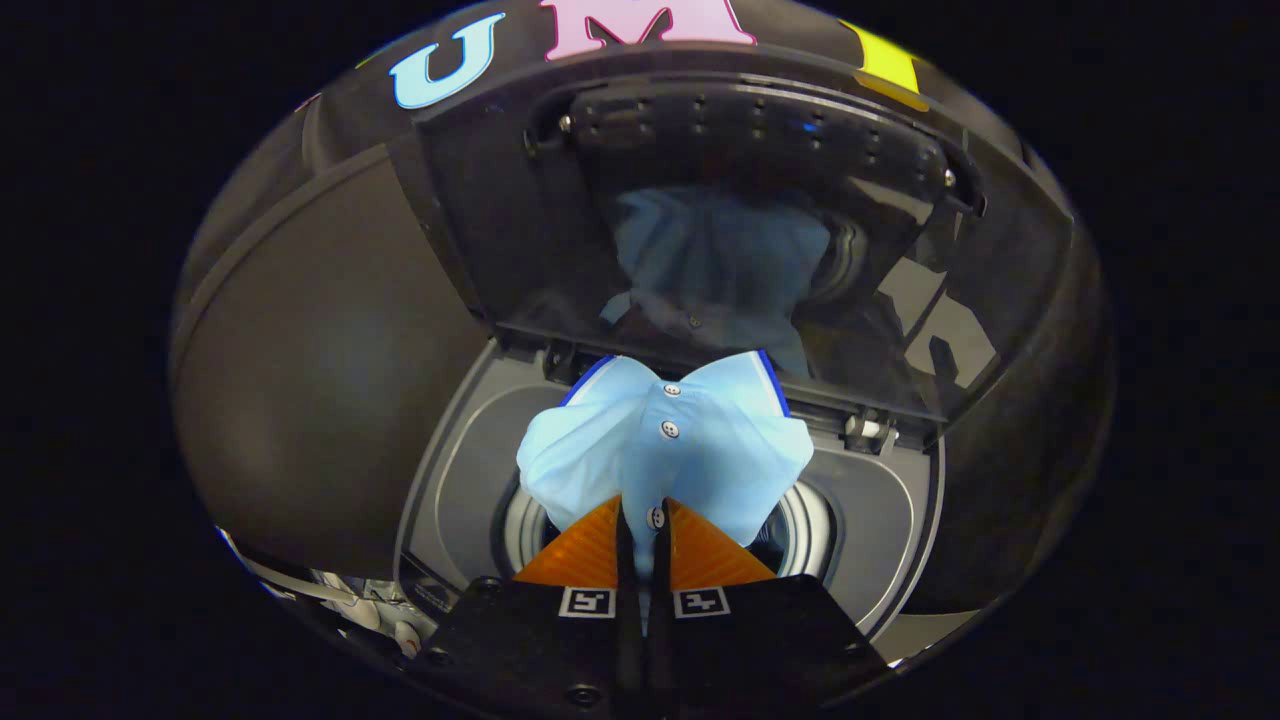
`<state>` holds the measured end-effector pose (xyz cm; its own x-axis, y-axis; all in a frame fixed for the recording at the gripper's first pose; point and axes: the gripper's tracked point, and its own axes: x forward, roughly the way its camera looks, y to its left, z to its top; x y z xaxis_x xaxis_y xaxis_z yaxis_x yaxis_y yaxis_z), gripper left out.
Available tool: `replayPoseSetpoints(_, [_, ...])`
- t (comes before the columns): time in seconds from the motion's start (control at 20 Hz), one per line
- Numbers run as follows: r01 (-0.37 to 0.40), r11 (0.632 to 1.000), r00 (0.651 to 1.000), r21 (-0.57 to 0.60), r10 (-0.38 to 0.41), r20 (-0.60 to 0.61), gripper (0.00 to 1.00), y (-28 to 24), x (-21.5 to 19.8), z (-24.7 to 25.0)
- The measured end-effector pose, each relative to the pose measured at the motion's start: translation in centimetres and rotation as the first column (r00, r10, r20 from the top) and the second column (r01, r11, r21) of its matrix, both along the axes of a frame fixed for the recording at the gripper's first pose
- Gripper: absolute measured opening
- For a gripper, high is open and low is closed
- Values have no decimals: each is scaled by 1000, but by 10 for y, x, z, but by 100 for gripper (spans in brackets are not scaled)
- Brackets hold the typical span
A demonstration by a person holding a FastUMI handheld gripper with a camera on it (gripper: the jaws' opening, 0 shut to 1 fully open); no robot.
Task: Put the clothes into the washing machine and then close the washing machine lid.
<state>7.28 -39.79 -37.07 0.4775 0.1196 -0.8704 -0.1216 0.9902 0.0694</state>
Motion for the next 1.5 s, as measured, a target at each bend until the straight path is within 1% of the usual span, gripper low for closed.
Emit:
replayPoseSetpoints(0.15, [35, 999, 997, -18, -36, -64, 7, -5, -14, -20])
replayPoseSetpoints(0.4, [56, 995, 990, -83, -66, -127, 7, -16, -26, -43])
replayPoseSetpoints(0.5, [77, 994, 986, -80, -88, -142, 7, -13, -27, -45])
replayPoseSetpoints(0.6, [81, 994, 986, -80, -92, -140, 7, -10, -27, -45])
replayPoseSetpoints(0.8, [53, 994, 991, -99, -65, -119, 7, -10, -25, -50])
replayPoseSetpoints(1.05, [76, 993, 988, -87, -86, -126, 7, -8, -27, -51])
replayPoseSetpoints(1.1, [74, 996, 990, -58, -81, -117, 7, -5, -24, -52])
replayPoseSetpoints(1.15, [90, 995, 989, -41, -94, -111, 13, -2, -24, -51])
replayPoseSetpoints(1.2, [115, 993, 988, -37, -118, -99, 31, -2, -22, -48])
replayPoseSetpoints(1.3, [154, 985, 986, -73, -158, -54, 66, -16, -13, -42])
replayPoseSetpoints(1.35, [174, 982, 984, -68, -176, -31, 83, -21, -4, -38])
replayPoseSetpoints(1.4, [200, 978, 980, -65, -201, -7, 100, -24, -4, -38])
replayPoseSetpoints(1.5, [245, 967, 969, -73, -244, 30, 100, -32, 1, -29])
